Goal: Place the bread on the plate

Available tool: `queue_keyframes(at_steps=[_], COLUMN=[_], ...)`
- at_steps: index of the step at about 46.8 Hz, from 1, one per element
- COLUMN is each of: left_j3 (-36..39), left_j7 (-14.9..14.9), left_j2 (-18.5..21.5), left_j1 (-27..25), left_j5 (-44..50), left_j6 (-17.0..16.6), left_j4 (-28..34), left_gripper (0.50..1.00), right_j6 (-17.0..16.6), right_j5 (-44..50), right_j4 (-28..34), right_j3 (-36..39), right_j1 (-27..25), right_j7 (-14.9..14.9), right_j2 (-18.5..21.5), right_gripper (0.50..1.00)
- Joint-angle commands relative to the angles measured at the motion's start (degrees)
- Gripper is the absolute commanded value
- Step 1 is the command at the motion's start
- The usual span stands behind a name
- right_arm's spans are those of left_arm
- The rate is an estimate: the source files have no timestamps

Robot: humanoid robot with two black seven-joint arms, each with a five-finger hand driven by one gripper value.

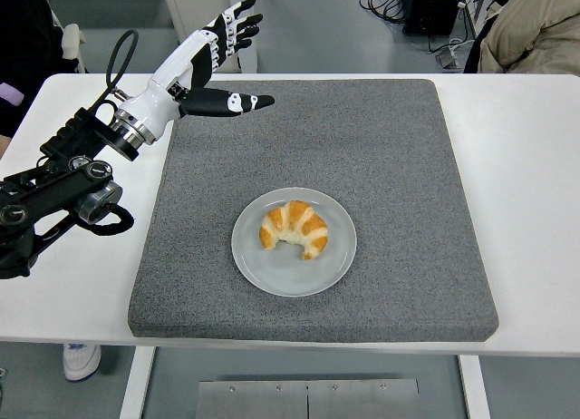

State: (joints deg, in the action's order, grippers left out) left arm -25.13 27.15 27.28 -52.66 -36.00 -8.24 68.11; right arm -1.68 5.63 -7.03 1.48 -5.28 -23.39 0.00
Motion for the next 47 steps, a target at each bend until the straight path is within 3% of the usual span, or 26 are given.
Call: queue_keyframes(at_steps=[1, 17, 22, 28, 38, 47], left_j3=[-0.45, -2.99, -5.02, -6.69, -8.97, -10.38], left_j7=[0.28, 3.7, 3.88, 3.79, 3.88, 3.79], left_j2=[-1.35, -11.63, -15.32, -18.75, -22.45, -22.63], left_j1=[0.11, 0.02, -0.16, -0.33, -0.77, -0.95], left_j5=[4.0, 14.37, 18.33, 22.11, 27.74, 29.06], left_j6=[0.85, 4.72, 7.97, 8.68, 8.68, 8.68], left_j4=[-2.01, -20.55, -28.1, -35.05, -40.86, -41.92], left_gripper=[0.974, 0.974, 0.974, 0.974, 0.974, 0.974], right_j6=[0.01, 0.01, 0.01, 0.01, 0.01, -0.08], right_j5=[0.0, 0.0, 0.0, 0.0, 0.0, 0.0], right_j4=[0.0, 0.0, 0.0, 0.0, 0.0, -0.26], right_j3=[0.02, 0.02, 0.02, 0.02, 0.02, 0.11], right_j1=[0.0, 0.0, 0.0, 0.0, 0.0, 0.53], right_j7=[0.01, 0.01, 0.01, 0.01, 0.01, 0.01], right_j2=[0.0, 0.0, 0.0, 0.0, 0.0, 0.0], right_gripper=[1.0, 1.0, 1.0, 1.0, 1.0, 1.0])
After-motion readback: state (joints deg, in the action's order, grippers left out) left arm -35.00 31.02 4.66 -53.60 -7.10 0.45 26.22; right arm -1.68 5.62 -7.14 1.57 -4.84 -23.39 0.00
